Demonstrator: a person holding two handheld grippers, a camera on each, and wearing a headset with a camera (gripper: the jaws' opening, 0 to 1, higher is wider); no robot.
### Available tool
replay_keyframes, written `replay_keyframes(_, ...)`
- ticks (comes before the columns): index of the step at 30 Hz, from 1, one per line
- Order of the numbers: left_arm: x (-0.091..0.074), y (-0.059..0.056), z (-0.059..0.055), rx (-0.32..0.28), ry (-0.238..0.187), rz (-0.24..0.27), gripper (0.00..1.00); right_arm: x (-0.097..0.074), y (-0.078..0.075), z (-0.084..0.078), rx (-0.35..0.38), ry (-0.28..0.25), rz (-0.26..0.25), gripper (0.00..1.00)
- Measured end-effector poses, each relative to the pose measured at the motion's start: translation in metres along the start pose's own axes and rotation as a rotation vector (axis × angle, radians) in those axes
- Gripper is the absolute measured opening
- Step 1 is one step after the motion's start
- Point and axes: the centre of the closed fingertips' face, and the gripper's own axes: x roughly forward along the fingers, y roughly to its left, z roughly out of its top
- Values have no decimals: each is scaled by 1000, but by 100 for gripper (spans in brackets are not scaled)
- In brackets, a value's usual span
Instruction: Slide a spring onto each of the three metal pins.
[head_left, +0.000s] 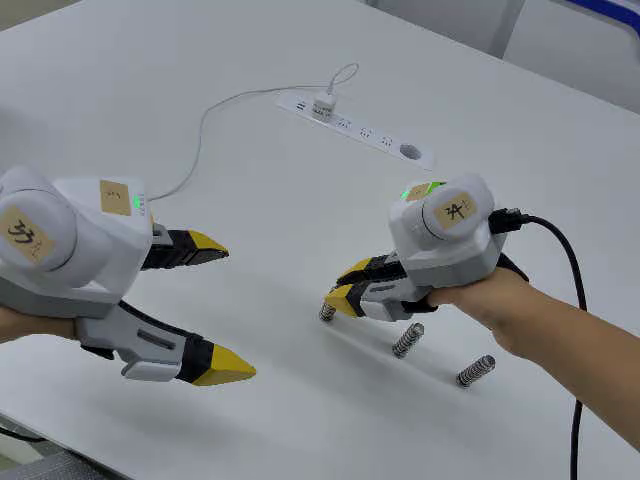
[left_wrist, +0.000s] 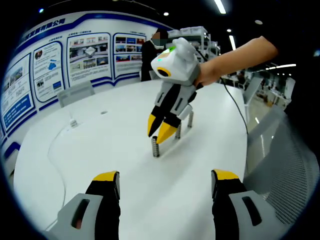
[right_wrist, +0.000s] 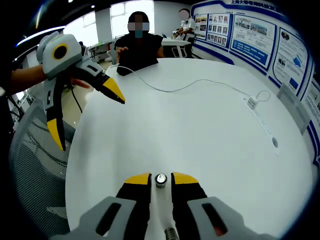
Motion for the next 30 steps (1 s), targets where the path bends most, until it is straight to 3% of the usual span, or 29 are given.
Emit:
replay_keyframes(11,1,-3,12,32,3,-9,76,-24,-3,6,20,-43,-32,17)
replay_keyframes(15,-1,-3,18,43,-3,-6,76,-40,-6,5,41,-83,-60,18)
replay_keyframes(18,-1,-3,21,50,-4,-7,76,-52,-9,-1,60,-101,-77,18)
replay_keyframes(21,-1,-3,24,58,1,-4,76,-66,-16,-5,46,-125,-131,20)
replay_keyframes(30,-7,4,46,75,-29,23,77,-106,-22,-21,113,-184,-199,22)
